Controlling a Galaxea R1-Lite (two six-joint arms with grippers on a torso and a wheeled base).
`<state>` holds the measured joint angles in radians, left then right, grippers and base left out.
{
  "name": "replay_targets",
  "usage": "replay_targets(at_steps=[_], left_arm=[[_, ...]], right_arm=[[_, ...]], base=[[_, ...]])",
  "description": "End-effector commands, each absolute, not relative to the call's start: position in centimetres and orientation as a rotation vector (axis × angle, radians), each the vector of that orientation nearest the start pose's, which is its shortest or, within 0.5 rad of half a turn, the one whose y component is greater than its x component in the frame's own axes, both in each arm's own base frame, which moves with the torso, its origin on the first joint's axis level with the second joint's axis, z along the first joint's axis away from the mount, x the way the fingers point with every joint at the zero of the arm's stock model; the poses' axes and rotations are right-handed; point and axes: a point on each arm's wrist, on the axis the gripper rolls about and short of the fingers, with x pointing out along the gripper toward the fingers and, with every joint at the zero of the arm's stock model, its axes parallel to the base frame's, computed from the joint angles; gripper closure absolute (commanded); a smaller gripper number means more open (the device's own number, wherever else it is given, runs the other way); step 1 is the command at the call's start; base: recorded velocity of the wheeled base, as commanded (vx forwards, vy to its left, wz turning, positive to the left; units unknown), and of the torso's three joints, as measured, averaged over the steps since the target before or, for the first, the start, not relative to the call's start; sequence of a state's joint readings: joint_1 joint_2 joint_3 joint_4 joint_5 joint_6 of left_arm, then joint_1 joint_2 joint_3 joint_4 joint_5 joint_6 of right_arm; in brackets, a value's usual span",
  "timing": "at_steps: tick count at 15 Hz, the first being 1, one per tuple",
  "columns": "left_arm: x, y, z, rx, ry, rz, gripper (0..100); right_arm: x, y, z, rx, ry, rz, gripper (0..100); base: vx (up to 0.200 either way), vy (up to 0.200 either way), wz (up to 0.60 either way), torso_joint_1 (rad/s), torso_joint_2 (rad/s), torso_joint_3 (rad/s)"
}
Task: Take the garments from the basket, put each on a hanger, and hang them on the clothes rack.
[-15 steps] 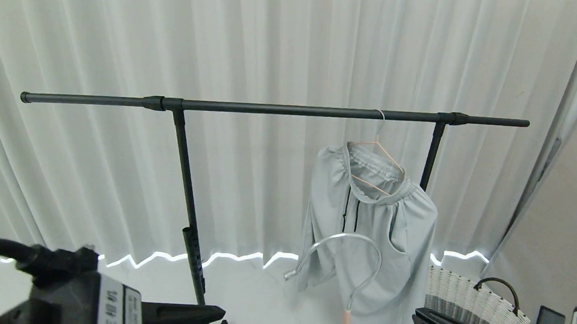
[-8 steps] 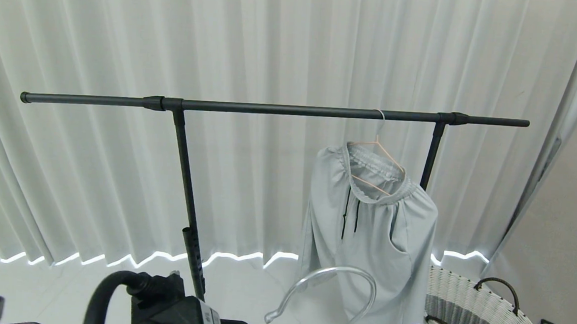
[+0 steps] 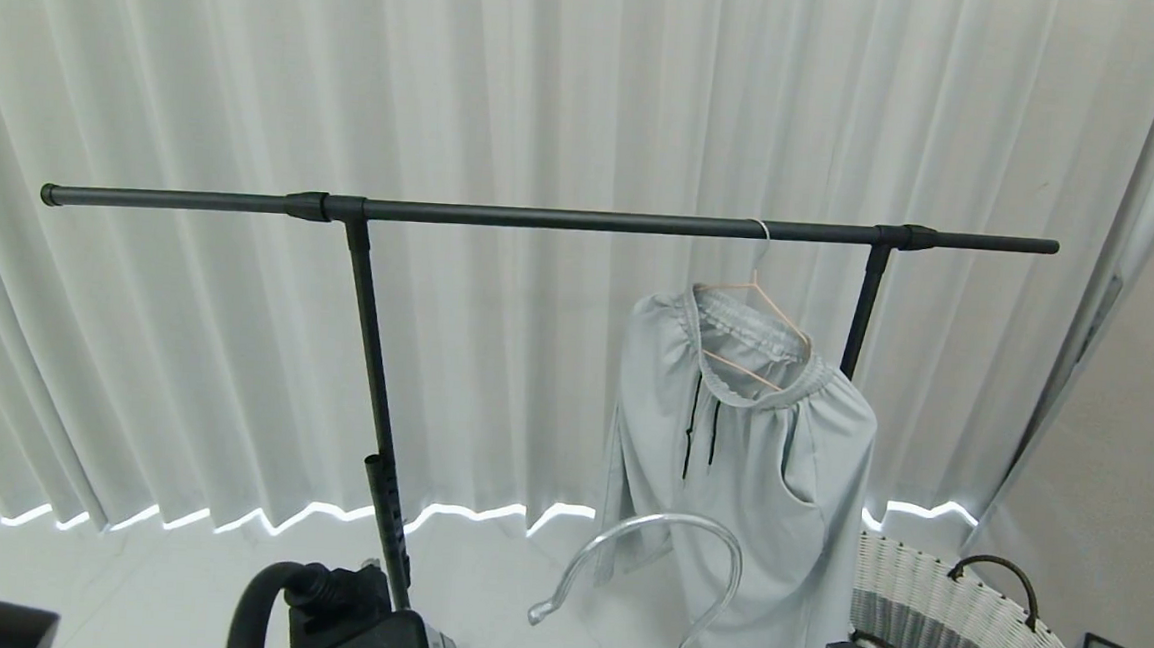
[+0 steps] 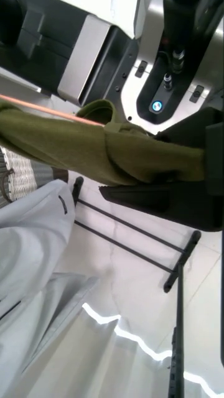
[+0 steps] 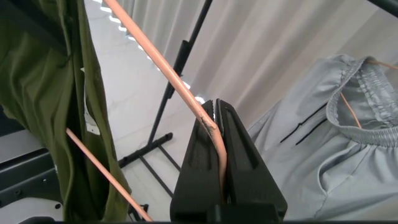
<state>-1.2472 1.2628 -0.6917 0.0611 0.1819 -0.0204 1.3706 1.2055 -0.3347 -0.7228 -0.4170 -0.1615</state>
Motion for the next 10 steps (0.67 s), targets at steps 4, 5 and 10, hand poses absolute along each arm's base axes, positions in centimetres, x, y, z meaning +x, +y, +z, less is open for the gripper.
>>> replay_targets(at_steps=[4,5,10], left_arm=[[6.55,-16.74,19.50,0.409,0.512,-0.992,100],[6.54,-16.71,19.52,0.408,0.510,-0.991,100],[6.57,-16.62,19.56,0.413,0.500,-0.967,100]], right_arm=[[4.10,15.74,17.83,-0.277,0.027,0.968,100],[4.10,15.77,17.80,-0.278,0.028,0.968,100],[4.05,15.53,17.44,-0.291,0.036,0.968,0]], base=[[0.000,0.000,0.00,0.000,0.00,0.000],[0.000,0.000,0.00,0.000,0.00,0.000],[0.000,0.000,0.00,0.000,0.00,0.000]])
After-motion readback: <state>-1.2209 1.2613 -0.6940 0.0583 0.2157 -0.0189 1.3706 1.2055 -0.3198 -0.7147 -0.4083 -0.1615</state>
